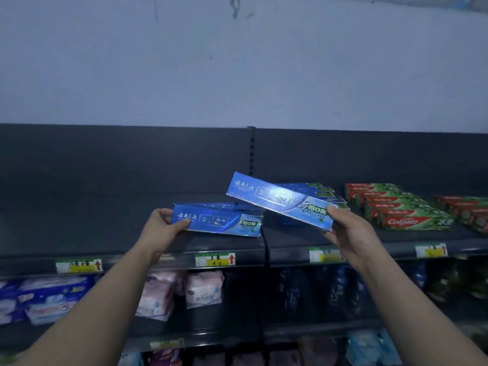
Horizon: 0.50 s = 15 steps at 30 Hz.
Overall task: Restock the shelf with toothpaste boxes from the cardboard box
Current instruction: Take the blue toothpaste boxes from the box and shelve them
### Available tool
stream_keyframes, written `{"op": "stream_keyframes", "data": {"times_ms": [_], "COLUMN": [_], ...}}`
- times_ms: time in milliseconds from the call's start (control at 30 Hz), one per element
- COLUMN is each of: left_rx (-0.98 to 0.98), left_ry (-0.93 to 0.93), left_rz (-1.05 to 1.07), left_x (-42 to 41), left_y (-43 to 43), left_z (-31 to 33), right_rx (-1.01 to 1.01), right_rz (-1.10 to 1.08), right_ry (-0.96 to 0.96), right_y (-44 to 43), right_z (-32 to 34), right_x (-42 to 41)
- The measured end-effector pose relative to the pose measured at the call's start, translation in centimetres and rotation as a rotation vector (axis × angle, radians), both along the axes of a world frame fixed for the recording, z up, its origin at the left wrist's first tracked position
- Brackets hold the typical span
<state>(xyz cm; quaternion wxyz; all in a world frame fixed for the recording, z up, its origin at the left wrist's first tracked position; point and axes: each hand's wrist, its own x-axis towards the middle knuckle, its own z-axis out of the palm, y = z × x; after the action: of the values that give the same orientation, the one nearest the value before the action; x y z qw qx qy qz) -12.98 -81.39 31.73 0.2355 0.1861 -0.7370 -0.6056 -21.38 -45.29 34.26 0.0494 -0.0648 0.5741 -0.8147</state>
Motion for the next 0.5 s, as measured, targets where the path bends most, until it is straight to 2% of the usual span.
{"op": "stream_keyframes", "data": {"times_ms": [67, 267, 500], "left_rx": [-0.127, -0.349, -0.317], "left_ry": [-0.076, -0.222, -0.275], "left_rz": [0.007, -0.006, -0.003], "left_x": [-1.0, -2.8, -4.9], "left_y": [-1.2, -2.6, -4.0], "left_z": [-0.3, -0.4, -0.5], "right_rx": [0.046, 0.19, 0.347], "right_rz": [0.013, 0.12, 0.214], "right_ry": [0.013, 0.013, 0.024], "right_y": [-0.3, -1.0, -3.9], "right_z": [-0.1, -0.1, -1.4], "right_x": [-0.9, -3.4, -5.9]}}
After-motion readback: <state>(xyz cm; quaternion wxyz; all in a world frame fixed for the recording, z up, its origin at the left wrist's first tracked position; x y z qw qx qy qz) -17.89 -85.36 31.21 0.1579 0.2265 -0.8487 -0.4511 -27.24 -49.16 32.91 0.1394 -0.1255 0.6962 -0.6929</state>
